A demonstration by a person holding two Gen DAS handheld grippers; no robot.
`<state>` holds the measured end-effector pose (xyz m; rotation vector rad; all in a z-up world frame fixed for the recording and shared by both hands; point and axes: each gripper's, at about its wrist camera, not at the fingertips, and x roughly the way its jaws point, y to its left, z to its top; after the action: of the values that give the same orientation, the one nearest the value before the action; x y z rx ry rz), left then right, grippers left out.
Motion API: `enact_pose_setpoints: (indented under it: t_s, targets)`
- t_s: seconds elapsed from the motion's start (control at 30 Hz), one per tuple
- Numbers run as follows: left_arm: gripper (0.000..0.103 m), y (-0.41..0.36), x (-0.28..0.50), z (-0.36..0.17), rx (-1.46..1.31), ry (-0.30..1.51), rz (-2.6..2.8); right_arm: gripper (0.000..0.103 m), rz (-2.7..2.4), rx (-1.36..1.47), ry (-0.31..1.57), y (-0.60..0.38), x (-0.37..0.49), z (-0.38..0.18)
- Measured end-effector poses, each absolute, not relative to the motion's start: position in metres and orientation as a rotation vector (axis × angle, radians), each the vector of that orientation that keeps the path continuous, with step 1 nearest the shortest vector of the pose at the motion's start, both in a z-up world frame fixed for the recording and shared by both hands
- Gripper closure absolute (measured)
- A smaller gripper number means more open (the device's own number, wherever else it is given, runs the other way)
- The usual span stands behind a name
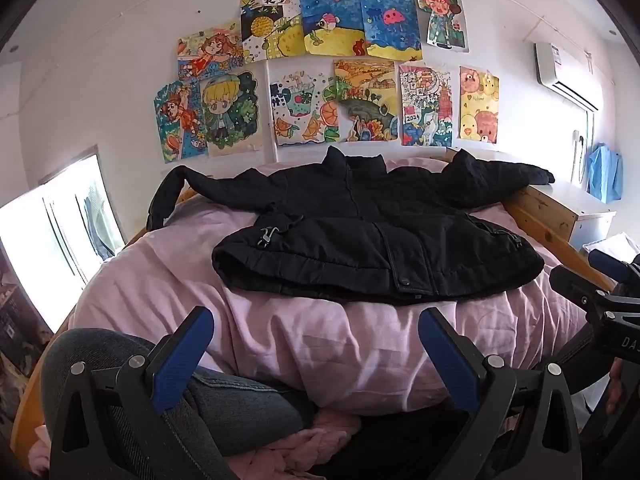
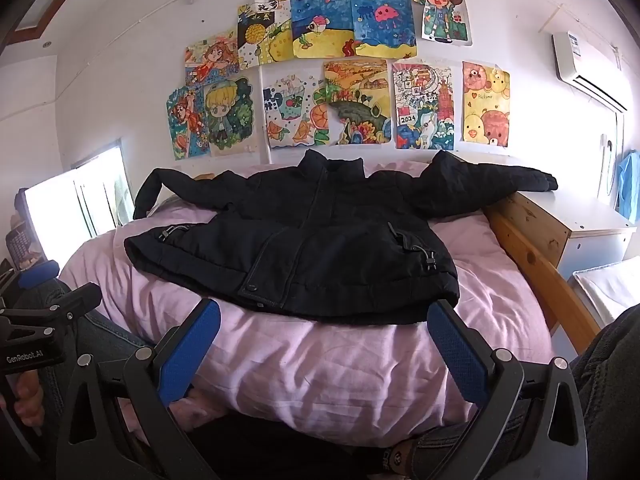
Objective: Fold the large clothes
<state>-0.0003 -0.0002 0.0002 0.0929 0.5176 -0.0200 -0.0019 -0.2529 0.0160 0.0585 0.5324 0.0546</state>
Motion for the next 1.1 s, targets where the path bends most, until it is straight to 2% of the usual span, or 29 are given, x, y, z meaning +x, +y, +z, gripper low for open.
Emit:
enact_pose_setpoints:
  t_s: [1.1]
  targets:
    - [0.0, -0.002, -0.003, -0.013, 0.097, 0.515, -0.026, 0.001, 0.054, 0.068, 0.537, -0.256, -0.003, 0.017]
